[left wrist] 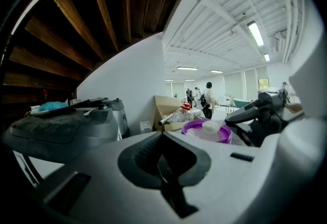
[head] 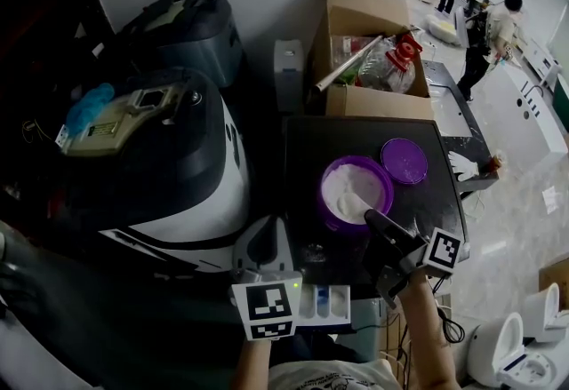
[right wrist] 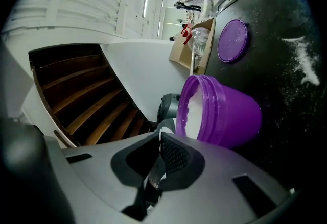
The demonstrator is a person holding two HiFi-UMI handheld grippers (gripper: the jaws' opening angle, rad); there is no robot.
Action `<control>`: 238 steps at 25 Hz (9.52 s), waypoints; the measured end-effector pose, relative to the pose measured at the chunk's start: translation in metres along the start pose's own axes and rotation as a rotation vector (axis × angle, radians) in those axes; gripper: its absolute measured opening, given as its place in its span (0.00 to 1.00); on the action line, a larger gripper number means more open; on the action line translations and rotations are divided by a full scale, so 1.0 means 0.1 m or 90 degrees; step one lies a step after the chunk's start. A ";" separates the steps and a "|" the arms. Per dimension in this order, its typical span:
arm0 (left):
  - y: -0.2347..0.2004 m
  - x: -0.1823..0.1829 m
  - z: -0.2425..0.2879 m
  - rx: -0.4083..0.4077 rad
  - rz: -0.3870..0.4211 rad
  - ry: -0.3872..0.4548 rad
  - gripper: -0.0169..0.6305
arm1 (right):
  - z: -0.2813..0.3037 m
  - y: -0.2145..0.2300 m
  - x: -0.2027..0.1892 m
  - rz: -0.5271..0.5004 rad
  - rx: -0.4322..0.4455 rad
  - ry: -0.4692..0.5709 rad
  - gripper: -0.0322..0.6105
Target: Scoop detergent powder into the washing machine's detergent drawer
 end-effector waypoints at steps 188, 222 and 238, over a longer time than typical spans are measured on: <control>-0.40 -1.65 -1.44 0.084 -0.050 -0.166 0.03 | -0.65 1.40 -2.54 -1.289 -0.284 -0.610 0.08; -0.32 -0.71 -1.30 0.072 -0.027 -0.040 0.03 | -0.34 -0.34 -1.75 -0.946 -0.230 -0.196 0.08; -0.40 -0.23 -1.35 0.084 -0.014 0.030 0.03 | -0.30 -0.97 -1.39 -0.936 -0.206 -0.060 0.08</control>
Point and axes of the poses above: the fingertips, and each gripper's own axes: z forward along the fingers, y to its right, x out of its top, the point moved 1 cm from there along -z, backward along the fingers, and after that the axes turned 6 degrees about x, right-handed, at the moved point
